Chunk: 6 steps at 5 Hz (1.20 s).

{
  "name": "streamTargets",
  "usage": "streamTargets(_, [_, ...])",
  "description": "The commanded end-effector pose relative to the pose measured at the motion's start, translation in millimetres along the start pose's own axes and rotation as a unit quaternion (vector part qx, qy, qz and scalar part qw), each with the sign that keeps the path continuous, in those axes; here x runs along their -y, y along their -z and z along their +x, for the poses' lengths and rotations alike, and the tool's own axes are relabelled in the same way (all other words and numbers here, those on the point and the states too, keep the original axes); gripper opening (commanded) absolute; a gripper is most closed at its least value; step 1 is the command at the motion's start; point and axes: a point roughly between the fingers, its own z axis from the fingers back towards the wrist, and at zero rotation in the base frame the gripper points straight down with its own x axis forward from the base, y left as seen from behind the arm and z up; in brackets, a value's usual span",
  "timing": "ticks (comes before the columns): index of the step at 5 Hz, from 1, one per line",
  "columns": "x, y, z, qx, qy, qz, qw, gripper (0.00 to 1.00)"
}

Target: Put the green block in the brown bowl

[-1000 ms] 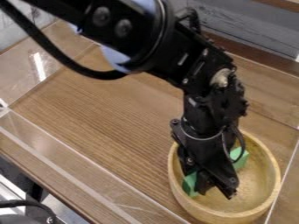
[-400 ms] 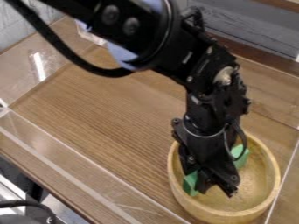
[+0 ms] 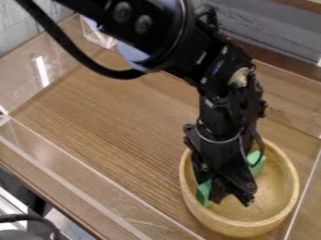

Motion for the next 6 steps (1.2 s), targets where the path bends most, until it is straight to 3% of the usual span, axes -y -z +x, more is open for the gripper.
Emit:
streamTargets(1, [-9.0,0.1,3.3,0.004,-0.012,0.007,0.9999,0.00])
streamTargets(6, [-14.1,4.2,2.2,0.004,-0.028,0.011,0.9995,0.00])
